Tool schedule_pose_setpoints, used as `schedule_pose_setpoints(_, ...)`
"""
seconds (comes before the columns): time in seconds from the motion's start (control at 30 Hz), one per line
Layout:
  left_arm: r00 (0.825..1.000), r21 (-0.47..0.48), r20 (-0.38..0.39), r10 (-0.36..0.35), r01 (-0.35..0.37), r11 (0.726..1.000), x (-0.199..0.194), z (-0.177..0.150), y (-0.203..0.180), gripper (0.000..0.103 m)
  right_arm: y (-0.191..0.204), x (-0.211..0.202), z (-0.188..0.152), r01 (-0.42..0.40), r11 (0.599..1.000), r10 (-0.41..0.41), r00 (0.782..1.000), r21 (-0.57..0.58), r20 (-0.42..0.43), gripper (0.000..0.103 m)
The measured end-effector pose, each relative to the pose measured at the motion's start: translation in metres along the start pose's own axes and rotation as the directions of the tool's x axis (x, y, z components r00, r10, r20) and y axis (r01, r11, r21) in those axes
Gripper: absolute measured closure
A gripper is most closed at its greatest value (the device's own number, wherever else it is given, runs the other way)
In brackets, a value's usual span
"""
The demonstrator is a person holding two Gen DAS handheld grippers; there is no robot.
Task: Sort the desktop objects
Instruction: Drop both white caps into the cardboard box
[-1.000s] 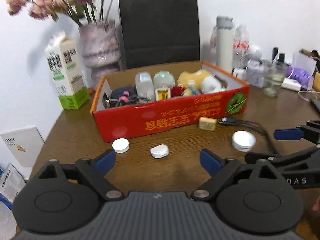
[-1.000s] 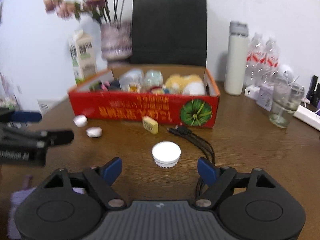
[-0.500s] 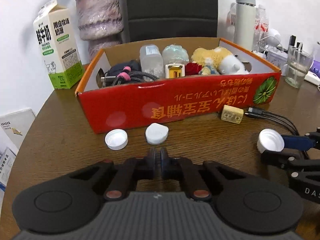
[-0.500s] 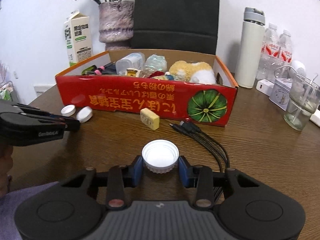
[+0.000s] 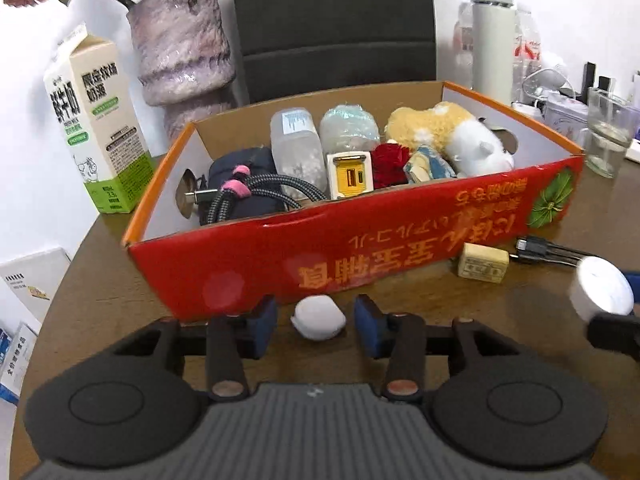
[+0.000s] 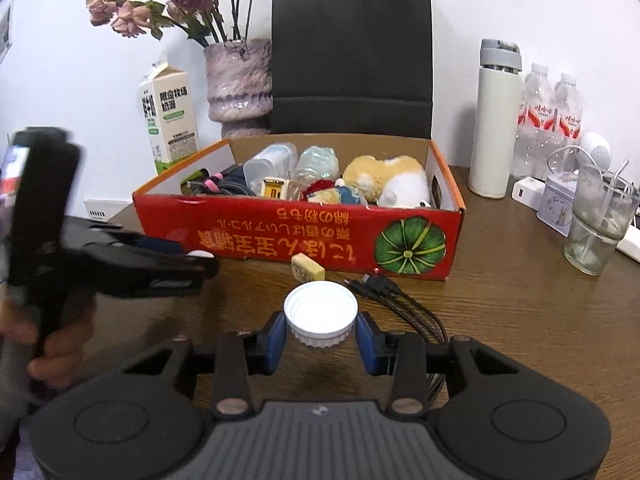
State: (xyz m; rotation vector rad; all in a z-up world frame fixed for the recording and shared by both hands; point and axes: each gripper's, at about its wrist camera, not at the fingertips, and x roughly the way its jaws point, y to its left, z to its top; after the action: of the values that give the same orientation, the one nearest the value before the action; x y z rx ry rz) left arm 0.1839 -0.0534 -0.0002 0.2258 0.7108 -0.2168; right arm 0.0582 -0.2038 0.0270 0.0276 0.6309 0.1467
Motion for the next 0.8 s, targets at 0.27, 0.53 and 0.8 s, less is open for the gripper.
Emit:
schedule_pose_setpoints(0.27, 0.991, 0.029, 0.135, -0.023, 0.019, 0.999, -0.057, 0.017, 0.0, 0.073, -0.01, -0.032, 0.023, -0.005, 1.0, 0.004, 0.997, 0.011, 0.072, 0.066)
schedule_pose_setpoints(0.53, 0.997, -0.084, 0.071, -0.041, 0.047, 0.995, -0.045, 0.1, 0.045, 0.073, -0.04, 0.008, 0.118, -0.019, 1.0, 0.02, 0.999, -0.014, 0.035, 0.066)
schedule_pose_setpoints(0.8, 0.991, -0.094, -0.124, -0.047, 0.036, 0.995, 0.025, 0.1, 0.048, 0.073, -0.071, 0.102, 0.151, 0.084, 0.996, -0.09, 0.962, -0.034, -0.258, 0.066)
